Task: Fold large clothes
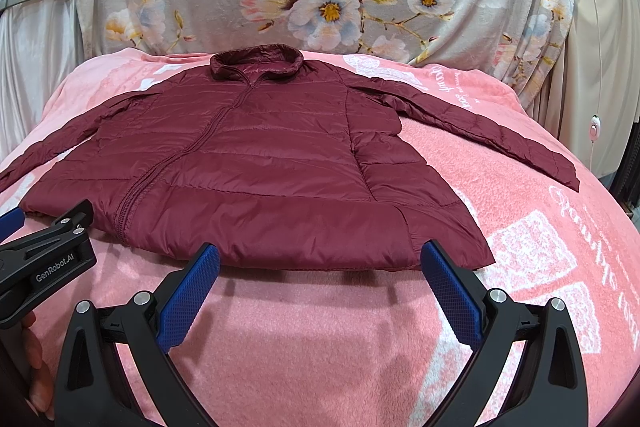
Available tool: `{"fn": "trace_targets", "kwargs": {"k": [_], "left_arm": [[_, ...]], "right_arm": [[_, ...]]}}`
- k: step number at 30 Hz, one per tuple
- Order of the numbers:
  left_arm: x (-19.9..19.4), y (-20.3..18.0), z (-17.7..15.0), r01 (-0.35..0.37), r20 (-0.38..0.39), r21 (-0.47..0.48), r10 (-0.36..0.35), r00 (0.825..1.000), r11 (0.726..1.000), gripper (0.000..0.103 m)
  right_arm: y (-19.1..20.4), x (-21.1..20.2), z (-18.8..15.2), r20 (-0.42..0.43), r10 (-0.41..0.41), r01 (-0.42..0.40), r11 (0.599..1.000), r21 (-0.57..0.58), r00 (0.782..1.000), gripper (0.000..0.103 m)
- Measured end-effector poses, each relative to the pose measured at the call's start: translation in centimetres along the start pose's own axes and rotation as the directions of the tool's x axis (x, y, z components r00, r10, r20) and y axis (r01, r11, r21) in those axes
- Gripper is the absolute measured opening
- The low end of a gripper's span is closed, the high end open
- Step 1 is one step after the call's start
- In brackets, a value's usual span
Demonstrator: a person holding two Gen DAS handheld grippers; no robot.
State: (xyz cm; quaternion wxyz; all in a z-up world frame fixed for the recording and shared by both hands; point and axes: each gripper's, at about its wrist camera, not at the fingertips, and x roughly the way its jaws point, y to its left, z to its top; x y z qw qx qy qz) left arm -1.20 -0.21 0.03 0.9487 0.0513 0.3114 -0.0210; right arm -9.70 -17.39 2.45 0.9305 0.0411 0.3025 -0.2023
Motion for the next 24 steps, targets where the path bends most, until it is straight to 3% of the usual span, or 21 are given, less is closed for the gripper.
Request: {"fn": "trace_targets", "kwargs": {"k": [16, 20, 24], "left_arm": [[-0.2, 0.6, 0.2, 0.017, -0.003, -0.031, -0.017, 1.000, 0.999, 0.098], [-1.2, 2.5, 0.8, 0.018, 0.013, -0.068, -0.017, 1.000, 0.998, 0.098], [-1.2, 4.1, 2.1, -0.002, -0.007, -0.070, 0.001, 1.000, 0.998, 0.098]], "right_arm": [[-0.2, 0.3, 0.1, -0.031, 0.027, -0.027, 1.000, 0.001, 0.999, 0.098], [-2.5, 0.2, 0.7, -0.075, 0.068, -0.064, 0.997, 0.052, 0.995, 0.098], [-7.6, 0.7, 2.2, -0.079, 0.016, -0.006, 0.992, 0.124, 0.997, 0.098]]}}
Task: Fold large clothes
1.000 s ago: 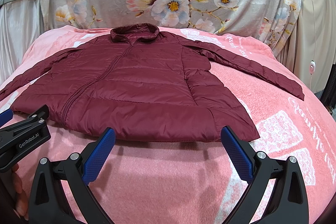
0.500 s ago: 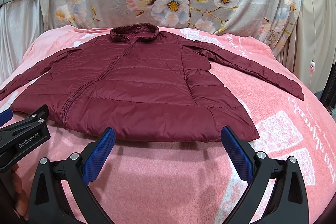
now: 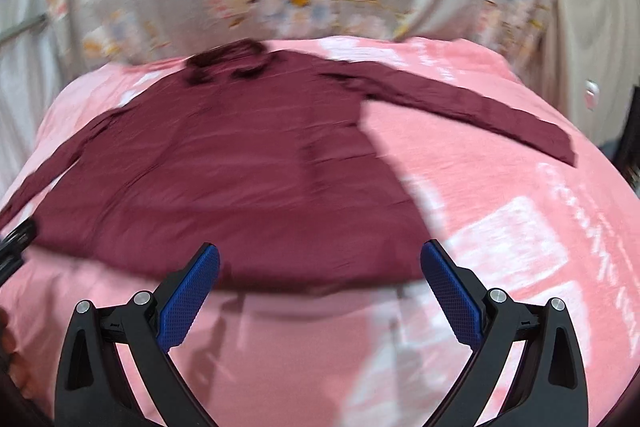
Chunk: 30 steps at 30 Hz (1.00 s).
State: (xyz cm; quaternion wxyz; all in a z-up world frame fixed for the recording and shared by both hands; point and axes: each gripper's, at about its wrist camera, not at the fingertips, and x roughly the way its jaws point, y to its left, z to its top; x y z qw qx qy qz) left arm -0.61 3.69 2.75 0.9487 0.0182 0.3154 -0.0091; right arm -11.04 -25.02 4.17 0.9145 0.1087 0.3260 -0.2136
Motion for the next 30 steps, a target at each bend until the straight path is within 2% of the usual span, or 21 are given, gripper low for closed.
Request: {"fn": "trace_targets", "kwargs": {"k": [2, 5, 7, 11, 13, 18, 22, 25, 26, 27, 28, 29, 30], "left_arm": [[0.5, 0.9, 1.1, 0.011, -0.036, -0.029, -0.012, 0.999, 1.000, 0.098], [1.0, 1.9, 2.1, 0.015, -0.050, -0.068, -0.019, 0.999, 0.998, 0.098], [1.2, 2.0, 2.8, -0.003, -0.041, -0.069, 0.000, 0.999, 0.998, 0.098], [2.2, 1.5, 4.1, -0.071, -0.030, -0.030, 0.070, 0.997, 0.997, 0.098], [2.8, 1.3, 4.5, -0.091, -0.031, -0.021, 0.090, 0.995, 0.996, 0.098], [4.3, 1.1, 5.1, -0.092, -0.057, -0.025, 0.091, 0.994, 0.995, 0.098], [5.5, 0.7, 5.4, -0.103, -0.075, -0.013, 0.102, 0.992, 0.995, 0.098], [6.4, 0.7, 5.7, -0.120, -0.082, -0.008, 0.119, 0.989, 0.993, 0.098], [6.6, 0.8, 5.8, -0.124, -0.083, -0.010, 0.123, 0.989, 0.992, 0.098], [6.9, 0.9, 5.9, -0.135, -0.084, -0.010, 0.134, 0.987, 0.991, 0.098], [7.2, 1.0, 5.9, -0.144, -0.086, -0.009, 0.143, 0.986, 0.990, 0.098], [7.4, 1.2, 6.1, -0.154, -0.088, -0.007, 0.153, 0.984, 0.988, 0.098], [7.7, 1.4, 6.2, -0.165, -0.089, -0.005, 0.164, 0.982, 0.986, 0.098]], "right_arm": [[-3.5, 0.6, 1.5, 0.000, -0.027, 0.027, 0.998, 0.063, 1.000, 0.098], [-9.2, 2.0, 3.7, -0.011, -0.056, 0.057, 0.980, 0.190, 0.998, 0.098], [-13.6, 3.3, 5.1, -0.020, -0.061, 0.064, 0.954, 0.293, 0.998, 0.098], [-19.5, 6.5, 7.5, -0.046, -0.073, 0.086, 0.893, 0.443, 0.996, 0.098], [-21.8, 8.1, 8.3, -0.054, -0.072, 0.089, 0.863, 0.496, 0.996, 0.098], [-24.8, 12.1, 9.3, -0.099, -0.102, 0.140, 0.823, 0.551, 0.990, 0.098], [-27.1, 14.1, 9.3, -0.110, -0.103, 0.149, 0.770, 0.621, 0.989, 0.096], [-28.6, 15.4, 9.8, -0.101, -0.130, 0.164, 0.742, 0.650, 0.986, 0.082], [-28.9, 15.7, 10.0, -0.097, -0.139, 0.168, 0.739, 0.652, 0.986, 0.074], [-29.2, 16.1, 10.4, -0.092, -0.151, 0.174, 0.735, 0.655, 0.984, 0.064], [-29.3, 16.3, 10.6, -0.088, -0.159, 0.177, 0.733, 0.657, 0.983, 0.048], [-29.4, 16.7, 11.1, -0.082, -0.166, 0.179, 0.733, 0.656, 0.983, 0.040], [-29.3, 17.1, 11.7, -0.073, -0.166, 0.173, 0.739, 0.651, 0.983, 0.026]]}}
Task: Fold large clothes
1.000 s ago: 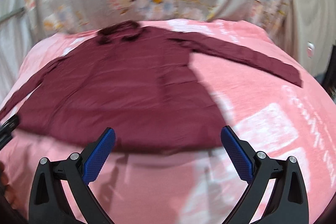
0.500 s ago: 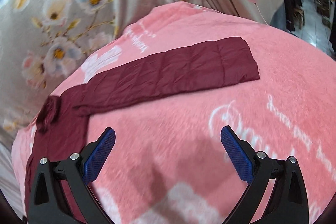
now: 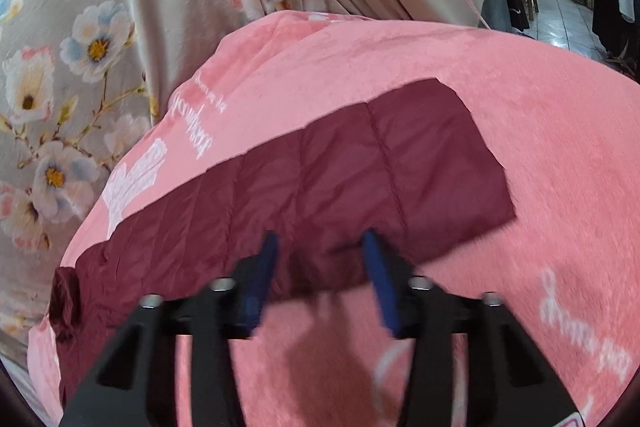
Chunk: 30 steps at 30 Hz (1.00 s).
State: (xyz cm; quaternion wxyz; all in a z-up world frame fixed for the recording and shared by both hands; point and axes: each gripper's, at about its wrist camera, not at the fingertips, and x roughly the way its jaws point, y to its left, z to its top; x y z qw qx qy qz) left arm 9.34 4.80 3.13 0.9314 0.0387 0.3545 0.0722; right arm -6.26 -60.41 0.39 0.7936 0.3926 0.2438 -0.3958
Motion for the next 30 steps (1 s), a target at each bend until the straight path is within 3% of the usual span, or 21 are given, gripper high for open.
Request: {"fn": "trace_targets", "kwargs": {"k": [1, 3, 8, 12, 14, 15, 16, 22, 25, 28, 29, 30], "left_arm": [[0.2, 0.1, 0.1, -0.009, -0.002, 0.001, 0.009, 1.000, 1.000, 0.098], [1.0, 0.5, 0.3, -0.029, -0.008, 0.001, 0.029, 1.000, 1.000, 0.098], [1.9, 1.2, 0.9, -0.034, -0.031, -0.019, 0.033, 0.999, 0.999, 0.098], [1.9, 1.1, 1.0, -0.021, -0.031, -0.018, 0.020, 0.999, 1.000, 0.098], [1.8, 1.0, 0.9, -0.011, -0.029, -0.021, 0.010, 1.000, 1.000, 0.098], [1.7, 1.0, 0.8, -0.005, -0.029, -0.023, 0.004, 1.000, 1.000, 0.098], [1.6, 0.9, 0.7, 0.003, -0.029, -0.026, -0.004, 1.000, 1.000, 0.098], [1.7, -0.7, 0.2, 0.028, -0.036, -0.003, -0.029, 0.999, 1.000, 0.098], [1.5, -1.7, 0.0, 0.040, -0.037, 0.009, -0.040, 0.999, 0.999, 0.098], [1.2, -2.6, -0.3, 0.046, -0.031, 0.028, -0.045, 0.998, 0.999, 0.098], [1.2, -2.7, -0.3, 0.046, -0.029, 0.031, -0.045, 0.999, 0.998, 0.098], [1.1, -2.8, -0.3, 0.046, -0.028, 0.034, -0.045, 0.999, 0.998, 0.098]], "right_arm": [[0.7, 0.1, 0.3, 0.013, 0.008, -0.007, 1.000, -0.016, 1.000, 0.012], [3.1, -0.2, 0.6, 0.044, 0.024, -0.021, 0.997, -0.078, 0.999, 0.004], [11.3, -2.9, -0.4, 0.128, 0.125, -0.084, 0.954, -0.287, 0.984, 0.001], [14.2, -3.3, -2.2, 0.078, 0.149, -0.112, 0.926, -0.361, 0.986, 0.004], [12.7, -2.9, -3.0, 0.060, 0.108, -0.082, 0.938, -0.336, 0.992, 0.028], [11.2, -2.8, -3.4, 0.060, 0.084, -0.061, 0.949, -0.308, 0.995, 0.052], [10.1, -2.6, -3.7, 0.059, 0.068, -0.048, 0.957, -0.285, 0.996, 0.057], [1.3, -0.8, -3.8, -0.049, 0.015, -0.018, 0.998, -0.061, 0.999, 0.057], [-0.6, 0.2, -3.2, -0.062, 0.061, -0.059, 0.998, 0.033, 0.996, 0.056], [-0.1, 1.0, -1.9, -0.034, 0.042, -0.041, 0.998, 0.040, 0.999, 0.055], [0.1, 1.4, -1.5, -0.028, 0.047, -0.045, 0.998, 0.047, 0.999, 0.052], [0.4, 1.7, -1.2, -0.026, 0.054, -0.053, 0.997, 0.054, 0.998, 0.037]]}}
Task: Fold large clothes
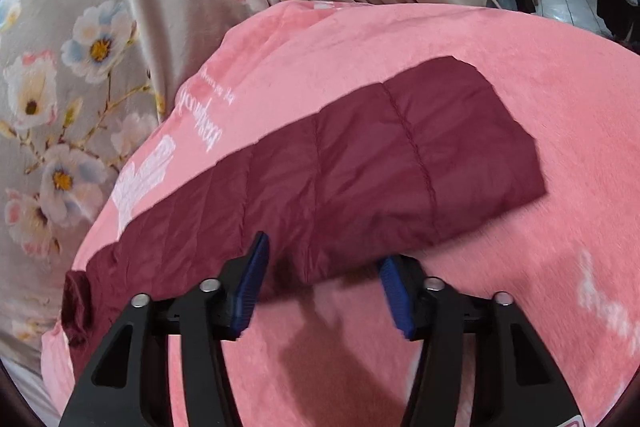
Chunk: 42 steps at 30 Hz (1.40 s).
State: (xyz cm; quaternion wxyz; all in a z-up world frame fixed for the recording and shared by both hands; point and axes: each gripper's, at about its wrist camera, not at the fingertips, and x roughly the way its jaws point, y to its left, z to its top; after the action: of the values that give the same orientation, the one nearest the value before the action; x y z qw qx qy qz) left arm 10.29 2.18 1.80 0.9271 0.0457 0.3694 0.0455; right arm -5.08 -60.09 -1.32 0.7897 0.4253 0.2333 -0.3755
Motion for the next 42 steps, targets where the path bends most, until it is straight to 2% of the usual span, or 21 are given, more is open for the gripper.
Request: {"fn": "trace_targets", "kwargs": {"k": [1, 3, 6, 9, 13, 15, 17, 18, 19, 22, 26, 28, 30, 33, 34, 37, 39, 40, 42], "left_arm": [[0.0, -0.1, 0.0, -0.002, 0.000, 0.003, 0.002, 1.000, 1.000, 0.098], [0.2, -0.1, 0.1, -0.007, -0.001, 0.004, 0.007, 1.000, 1.000, 0.098], [0.5, 0.1, 0.5, -0.015, -0.003, -0.003, 0.015, 1.000, 1.000, 0.098], [1.0, 0.6, 0.9, -0.034, -0.009, -0.011, 0.034, 0.999, 0.999, 0.098], [1.8, 1.5, 1.3, -0.072, -0.020, -0.025, 0.071, 0.997, 0.997, 0.098], [2.1, 2.1, 1.4, -0.079, -0.026, -0.036, 0.078, 0.997, 0.996, 0.098], [2.4, 2.8, 1.4, -0.083, -0.035, -0.045, 0.082, 0.996, 0.996, 0.098], [2.6, 3.1, 1.3, -0.084, -0.038, -0.047, 0.082, 0.996, 0.995, 0.098], [2.7, 3.3, 1.3, -0.084, -0.040, -0.048, 0.082, 0.996, 0.995, 0.098], [3.0, 4.0, 1.3, -0.069, -0.050, -0.056, 0.067, 0.997, 0.996, 0.098], [3.4, 4.6, 1.7, -0.027, -0.064, -0.072, 0.022, 0.998, 0.997, 0.098], [3.6, 4.9, 2.1, 0.007, -0.070, -0.090, -0.013, 0.997, 0.996, 0.098], [3.7, 5.0, 2.8, 0.056, -0.075, -0.114, -0.064, 0.995, 0.992, 0.098], [3.7, 4.5, 4.0, 0.129, -0.073, -0.144, -0.141, 0.987, 0.981, 0.098], [3.6, 4.1, 4.4, 0.151, -0.069, -0.147, -0.163, 0.984, 0.977, 0.098], [3.1, 2.8, 5.1, 0.169, -0.052, -0.138, -0.177, 0.983, 0.976, 0.098], [2.6, 2.2, 5.0, 0.179, -0.044, -0.129, -0.186, 0.982, 0.975, 0.098], [2.4, 2.0, 4.9, 0.181, -0.040, -0.124, -0.187, 0.982, 0.976, 0.098], [2.2, 1.8, 4.4, 0.168, -0.036, -0.105, -0.173, 0.984, 0.980, 0.098]], "right_arm": [[0.4, 0.4, 0.4, 0.002, 0.007, -0.007, 1.000, 0.005, 1.000, 0.018], [1.5, 0.7, 1.1, 0.017, 0.009, -0.009, 1.000, -0.011, 1.000, 0.008], [5.6, -0.7, 1.5, 0.083, 0.046, -0.037, 0.993, -0.114, 0.995, 0.005], [12.1, -3.1, 0.2, 0.116, 0.167, -0.130, 0.952, -0.276, 0.979, 0.005], [21.6, -5.6, -4.6, 0.043, 0.333, -0.269, 0.824, -0.499, 0.942, 0.005], [26.7, -6.0, -8.8, -0.063, 0.401, -0.357, 0.720, -0.596, 0.914, 0.005], [30.2, -5.8, -12.8, -0.161, 0.425, -0.419, 0.631, -0.653, 0.891, 0.005], [31.4, -5.6, -14.3, -0.192, 0.424, -0.434, 0.601, -0.671, 0.885, 0.005], [33.2, -5.2, -17.1, -0.248, 0.413, -0.456, 0.544, -0.705, 0.876, 0.005], [36.0, -3.6, -22.8, -0.376, 0.355, -0.507, 0.432, -0.745, 0.856, 0.006], [36.4, -3.1, -28.3, -0.498, 0.286, -0.572, 0.337, -0.747, 0.819, 0.009], [36.0, -3.8, -29.8, -0.525, 0.281, -0.594, 0.303, -0.745, 0.803, 0.019], [34.8, -4.9, -29.6, -0.520, 0.302, -0.598, 0.302, -0.743, 0.799, 0.029], [33.4, -5.4, -27.7, -0.526, 0.339, -0.624, 0.363, -0.692, 0.780, 0.038], [32.7, -5.1, -26.5, -0.534, 0.350, -0.639, 0.401, -0.656, 0.769, 0.040], [32.7, -3.4, -24.3, -0.524, 0.340, -0.623, 0.489, -0.611, 0.781, 0.040], [31.8, -2.3, -22.4, -0.530, 0.359, -0.631, 0.562, -0.535, 0.768, 0.040], [31.6, -2.0, -21.9, -0.526, 0.361, -0.626, 0.583, -0.517, 0.771, 0.040], [30.8, -0.7, -20.6, -0.500, 0.345, -0.586, 0.654, -0.478, 0.794, 0.040]]}}
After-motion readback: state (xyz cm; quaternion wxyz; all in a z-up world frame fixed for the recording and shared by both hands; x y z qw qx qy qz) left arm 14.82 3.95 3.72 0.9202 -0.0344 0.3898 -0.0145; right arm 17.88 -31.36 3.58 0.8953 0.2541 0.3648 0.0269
